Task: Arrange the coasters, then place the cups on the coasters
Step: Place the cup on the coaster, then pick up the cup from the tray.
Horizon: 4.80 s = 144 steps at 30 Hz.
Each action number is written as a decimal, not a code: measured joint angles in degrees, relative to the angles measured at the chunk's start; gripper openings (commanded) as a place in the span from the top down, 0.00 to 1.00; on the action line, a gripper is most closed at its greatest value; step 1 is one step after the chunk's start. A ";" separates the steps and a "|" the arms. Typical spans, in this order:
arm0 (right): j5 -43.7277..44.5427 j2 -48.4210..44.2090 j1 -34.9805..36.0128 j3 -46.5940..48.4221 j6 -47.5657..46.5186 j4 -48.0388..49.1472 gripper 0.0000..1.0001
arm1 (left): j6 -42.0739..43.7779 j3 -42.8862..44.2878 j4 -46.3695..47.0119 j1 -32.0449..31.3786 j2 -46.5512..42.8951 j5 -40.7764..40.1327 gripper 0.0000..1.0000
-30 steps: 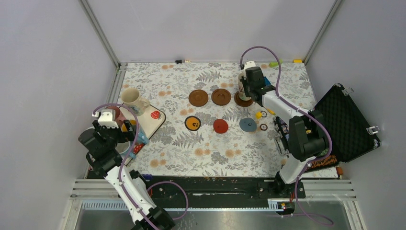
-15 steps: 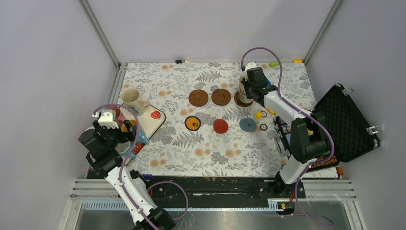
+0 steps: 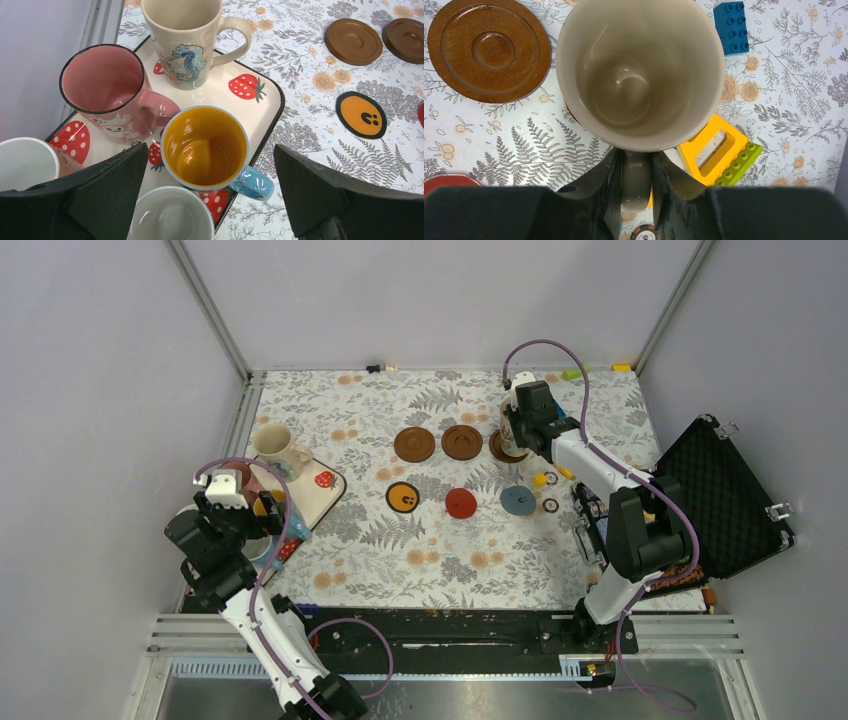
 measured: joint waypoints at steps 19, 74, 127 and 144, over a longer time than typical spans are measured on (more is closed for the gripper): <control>0.04 -1.75 0.00 -3.72 0.04 3.06 0.65 | 0.02 0.00 -0.13 0.00 -0.83 0.02 0.01; -17.62 39.21 33.33 69.70 -10.47 -33.35 0.00 | 4.24 0.68 -4.50 6.95 5.84 8.63 0.01; -15.45 8.26 34.14 27.12 -11.65 -25.18 0.00 | 2.89 9.84 -5.40 -22.95 13.00 -22.36 0.01; -37.68 38.36 34.14 62.73 -9.88 -33.97 0.01 | 6.80 1.77 -2.58 -23.12 1.64 -17.07 0.01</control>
